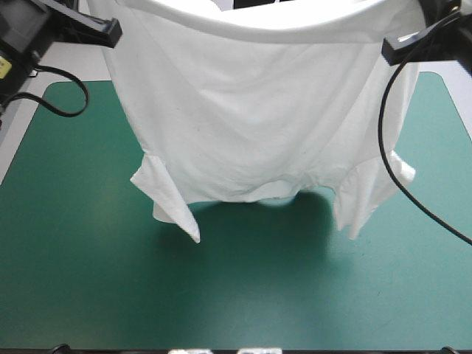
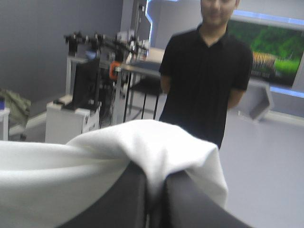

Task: Fold the cloth

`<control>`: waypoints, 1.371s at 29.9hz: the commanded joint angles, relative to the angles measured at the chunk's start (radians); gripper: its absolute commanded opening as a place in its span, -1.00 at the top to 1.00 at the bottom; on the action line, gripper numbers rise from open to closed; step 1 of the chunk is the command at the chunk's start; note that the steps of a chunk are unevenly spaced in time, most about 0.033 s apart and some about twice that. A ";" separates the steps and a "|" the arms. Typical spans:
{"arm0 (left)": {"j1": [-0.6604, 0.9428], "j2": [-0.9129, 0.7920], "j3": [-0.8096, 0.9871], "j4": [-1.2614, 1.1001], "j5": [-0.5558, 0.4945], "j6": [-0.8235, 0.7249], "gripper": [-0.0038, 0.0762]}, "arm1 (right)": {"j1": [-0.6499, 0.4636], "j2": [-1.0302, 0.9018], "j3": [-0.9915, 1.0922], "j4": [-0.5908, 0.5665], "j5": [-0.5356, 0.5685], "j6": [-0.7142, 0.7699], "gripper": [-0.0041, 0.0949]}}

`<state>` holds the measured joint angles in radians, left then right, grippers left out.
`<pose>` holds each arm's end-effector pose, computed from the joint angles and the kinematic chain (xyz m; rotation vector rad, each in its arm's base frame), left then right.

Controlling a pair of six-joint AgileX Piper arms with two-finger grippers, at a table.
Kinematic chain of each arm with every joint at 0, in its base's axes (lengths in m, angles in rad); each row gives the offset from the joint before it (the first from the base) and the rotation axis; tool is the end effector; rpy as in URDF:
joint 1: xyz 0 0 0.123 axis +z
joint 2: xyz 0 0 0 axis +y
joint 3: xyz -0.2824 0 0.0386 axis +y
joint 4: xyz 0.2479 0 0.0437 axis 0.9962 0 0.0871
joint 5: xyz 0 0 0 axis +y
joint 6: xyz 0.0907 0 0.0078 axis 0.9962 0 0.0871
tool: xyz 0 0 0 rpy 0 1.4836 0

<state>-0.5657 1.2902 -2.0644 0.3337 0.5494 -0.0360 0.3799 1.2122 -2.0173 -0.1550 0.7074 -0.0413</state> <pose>0.1690 -0.0888 0.6391 0.3521 1.1897 -0.1669 0.1578 0.0532 0.6270 -0.2865 1.3518 0.1149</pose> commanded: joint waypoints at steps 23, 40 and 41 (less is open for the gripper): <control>0.000 0.094 -0.178 0.126 -0.153 0.036 0.93 | 0.001 0.133 -0.219 -0.100 -0.136 -0.037 0.95; 0.244 0.410 -0.233 0.243 -0.583 -0.282 0.93 | -0.100 0.490 -0.364 -0.282 -0.506 0.206 0.95; 0.244 0.419 -0.249 0.247 -0.585 -0.282 0.93 | -0.100 0.495 -0.379 -0.279 -0.511 0.206 0.95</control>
<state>-0.3240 1.7401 -2.2509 0.5664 0.0633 -0.3017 0.2877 1.7414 -2.3209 -0.4117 0.3036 0.1582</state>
